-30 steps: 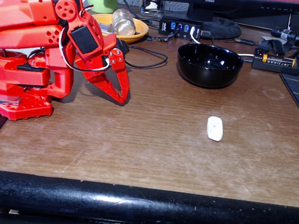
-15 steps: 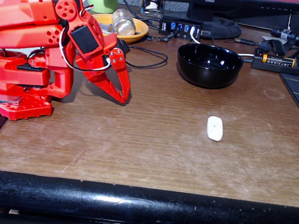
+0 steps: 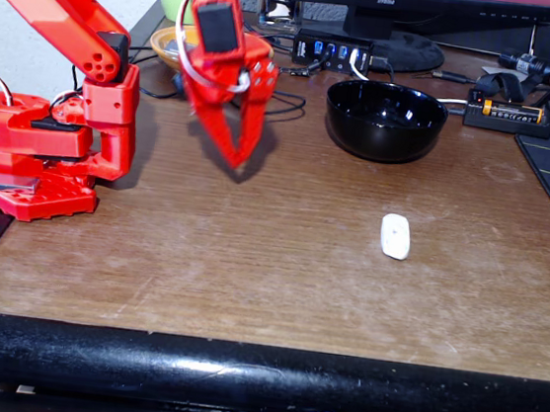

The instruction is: Ramasse la gomme et mets-la dans le bol.

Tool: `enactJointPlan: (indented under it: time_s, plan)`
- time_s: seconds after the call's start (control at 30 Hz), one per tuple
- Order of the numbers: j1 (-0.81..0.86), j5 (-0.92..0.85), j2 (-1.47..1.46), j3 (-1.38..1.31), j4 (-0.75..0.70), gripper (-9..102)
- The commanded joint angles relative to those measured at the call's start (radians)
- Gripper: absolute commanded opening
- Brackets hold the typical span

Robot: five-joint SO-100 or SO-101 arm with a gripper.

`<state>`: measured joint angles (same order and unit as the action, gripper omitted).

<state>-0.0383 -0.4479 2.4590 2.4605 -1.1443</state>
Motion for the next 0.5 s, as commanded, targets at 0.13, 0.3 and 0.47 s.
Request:
enactJointPlan:
  time_s: [0.13, 0.3, 0.47]
  plan:
    - [0.032, -0.048, -0.121, -0.195, -0.063, 9]
    - [0.054, -0.097, -0.19, -0.23, -0.066, 18]
    - [0.097, -0.121, -0.417, -0.439, -0.17, 20]
